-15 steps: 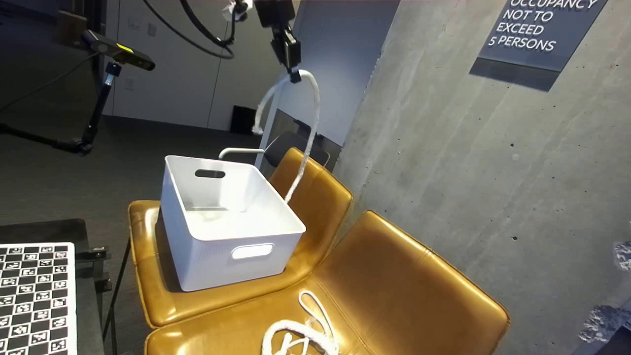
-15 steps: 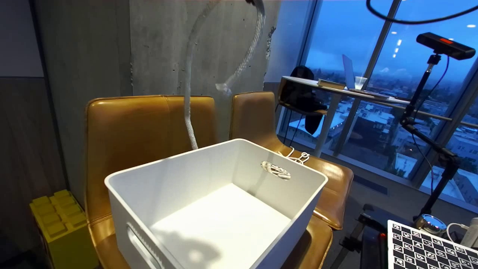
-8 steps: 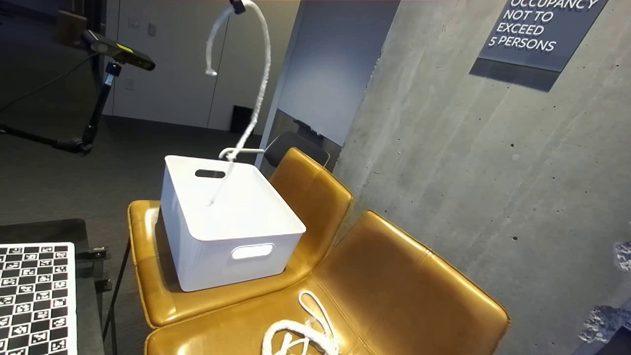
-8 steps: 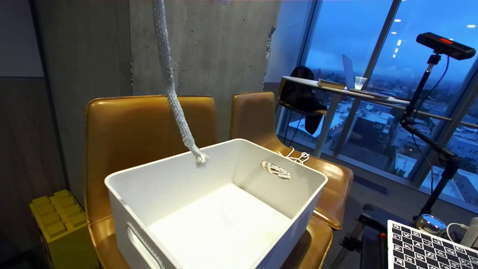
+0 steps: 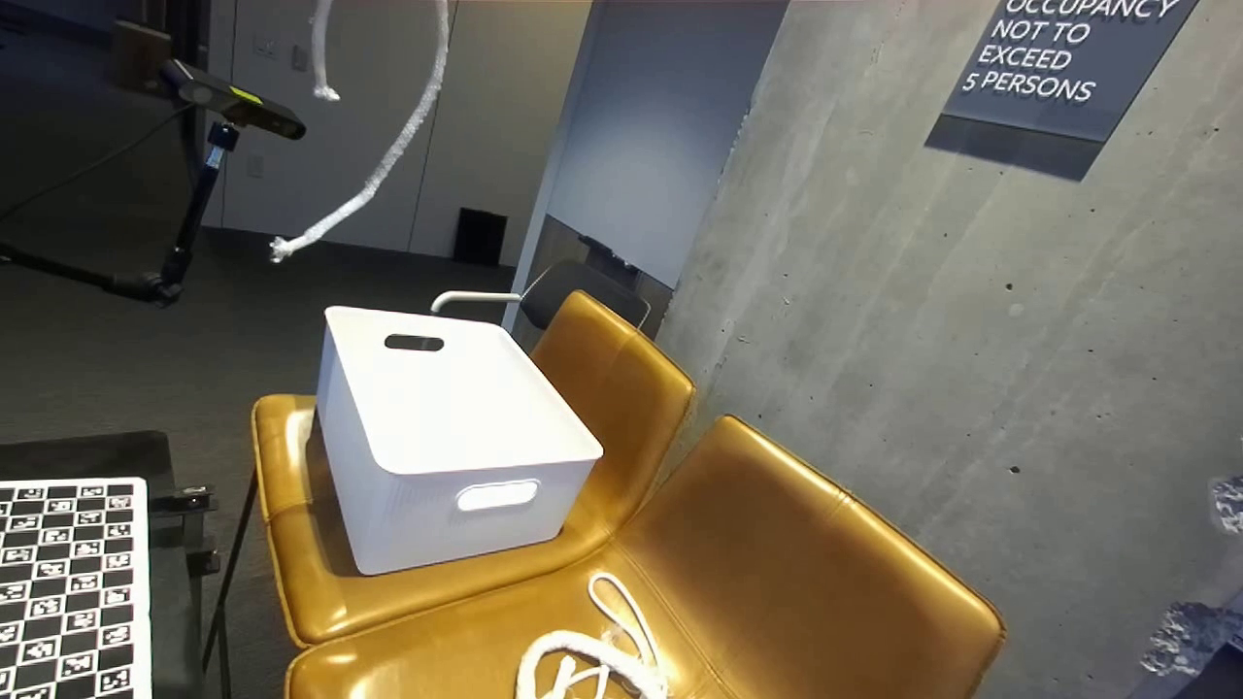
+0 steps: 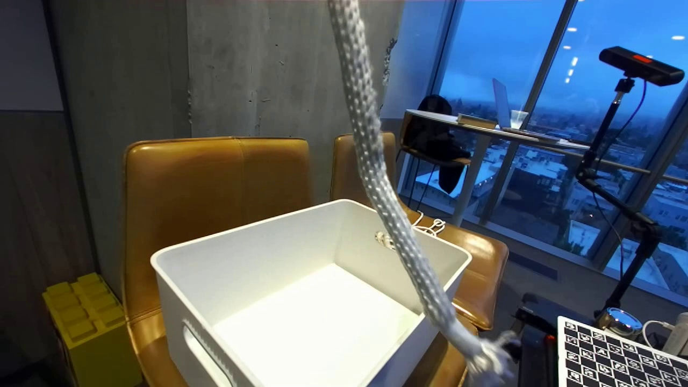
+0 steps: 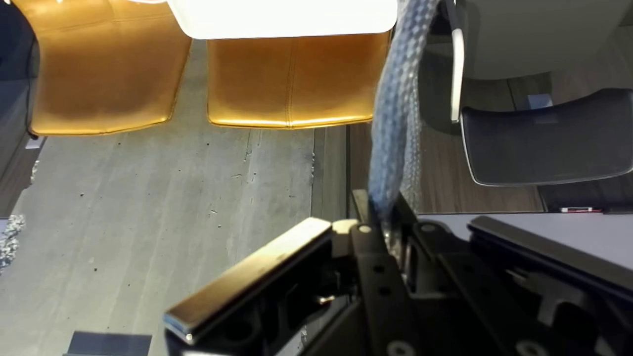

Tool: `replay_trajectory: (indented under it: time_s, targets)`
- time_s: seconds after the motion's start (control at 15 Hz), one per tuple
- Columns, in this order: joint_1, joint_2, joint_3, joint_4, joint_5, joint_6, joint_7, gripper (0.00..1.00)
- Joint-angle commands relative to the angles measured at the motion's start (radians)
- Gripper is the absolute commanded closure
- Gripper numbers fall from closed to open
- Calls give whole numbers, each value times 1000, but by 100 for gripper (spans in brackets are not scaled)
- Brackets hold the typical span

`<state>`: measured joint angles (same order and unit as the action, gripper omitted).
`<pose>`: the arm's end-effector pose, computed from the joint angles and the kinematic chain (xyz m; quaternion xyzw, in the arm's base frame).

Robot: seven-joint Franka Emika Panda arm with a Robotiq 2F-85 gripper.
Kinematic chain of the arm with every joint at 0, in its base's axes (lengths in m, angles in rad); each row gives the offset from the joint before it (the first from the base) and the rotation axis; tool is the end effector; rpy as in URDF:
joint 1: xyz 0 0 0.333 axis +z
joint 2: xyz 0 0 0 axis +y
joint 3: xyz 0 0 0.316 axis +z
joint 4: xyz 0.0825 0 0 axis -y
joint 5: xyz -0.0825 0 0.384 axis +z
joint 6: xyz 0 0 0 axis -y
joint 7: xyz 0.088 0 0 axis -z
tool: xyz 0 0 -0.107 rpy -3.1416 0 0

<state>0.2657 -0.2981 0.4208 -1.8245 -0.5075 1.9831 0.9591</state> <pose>0.3844 0.3216 0.6982 0.9281 -0.0731 0.3602 0.0591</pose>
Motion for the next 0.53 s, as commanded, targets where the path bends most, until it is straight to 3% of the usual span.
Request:
replay_trajectory:
  time_s: [0.0,0.47]
  targets:
    - [-63,77,-49,13,26,109,-34,97]
    - [-103,209,-121,7,26,182,-63,97]
